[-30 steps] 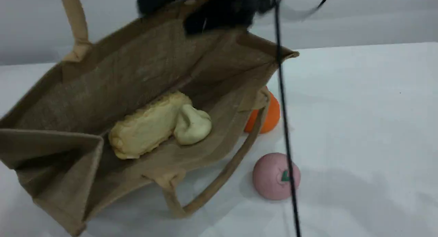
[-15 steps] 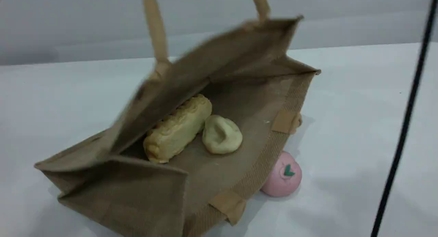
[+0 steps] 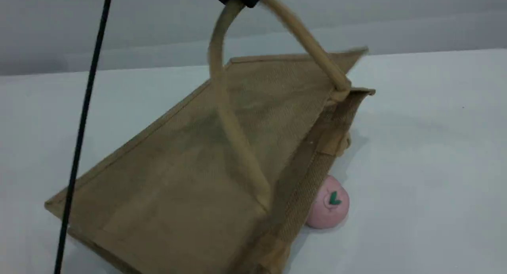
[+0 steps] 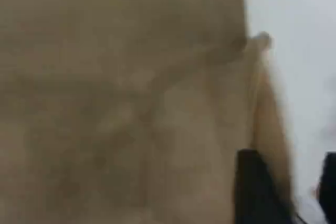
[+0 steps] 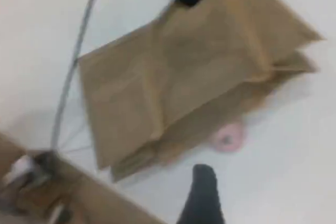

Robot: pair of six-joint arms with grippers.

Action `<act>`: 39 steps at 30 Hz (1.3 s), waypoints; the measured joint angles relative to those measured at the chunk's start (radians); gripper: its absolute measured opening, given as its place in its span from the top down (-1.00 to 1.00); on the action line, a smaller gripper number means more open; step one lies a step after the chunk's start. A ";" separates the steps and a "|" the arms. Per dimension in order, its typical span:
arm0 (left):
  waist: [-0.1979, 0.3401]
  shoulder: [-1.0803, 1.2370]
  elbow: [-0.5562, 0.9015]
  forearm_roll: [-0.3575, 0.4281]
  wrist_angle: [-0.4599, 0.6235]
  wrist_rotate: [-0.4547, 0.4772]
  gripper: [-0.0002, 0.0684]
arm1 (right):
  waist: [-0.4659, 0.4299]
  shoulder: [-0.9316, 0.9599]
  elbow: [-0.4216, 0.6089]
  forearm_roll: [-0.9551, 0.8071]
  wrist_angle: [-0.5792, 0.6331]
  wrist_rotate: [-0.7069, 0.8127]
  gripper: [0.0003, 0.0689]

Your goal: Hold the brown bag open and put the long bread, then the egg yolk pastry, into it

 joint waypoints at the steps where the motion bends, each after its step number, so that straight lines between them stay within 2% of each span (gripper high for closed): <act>1: 0.000 0.000 0.000 -0.020 0.020 0.006 -0.17 | 0.000 -0.025 0.001 -0.037 -0.001 0.018 -0.50; 3: 0.000 0.000 0.000 -0.050 0.051 0.006 -0.43 | 0.000 -0.071 0.010 -0.100 -0.002 0.042 -0.50; 5: 0.000 -0.001 0.000 -0.044 0.077 0.006 -0.63 | 0.000 -0.120 0.016 -0.141 -0.003 0.049 -0.50; 8: 0.000 -0.019 0.000 0.024 0.075 0.005 -0.78 | 0.000 -0.190 0.043 -0.162 -0.003 0.049 -0.50; 14: 0.000 -0.137 0.000 0.193 0.077 -0.042 -0.74 | 0.000 -0.342 0.189 -0.208 -0.005 0.048 -0.50; 19: 0.000 -0.276 0.000 0.224 0.078 -0.082 -0.73 | 0.000 -0.494 0.384 -0.222 -0.016 0.046 -0.50; 26: 0.000 -0.491 0.068 0.321 0.079 -0.197 -0.73 | 0.000 -0.685 0.640 -0.265 -0.155 0.049 -0.50; 33: 0.000 -0.769 0.312 0.362 0.077 -0.334 -0.73 | 0.000 -0.706 0.667 -0.264 -0.167 0.049 -0.50; 37: 0.000 -0.964 0.516 0.417 0.072 -0.432 -0.72 | 0.000 -0.706 0.667 -0.264 -0.167 0.049 -0.50; 39: 0.000 -1.072 0.630 0.455 0.031 -0.481 -0.73 | 0.000 -0.706 0.667 -0.264 -0.166 0.049 -0.50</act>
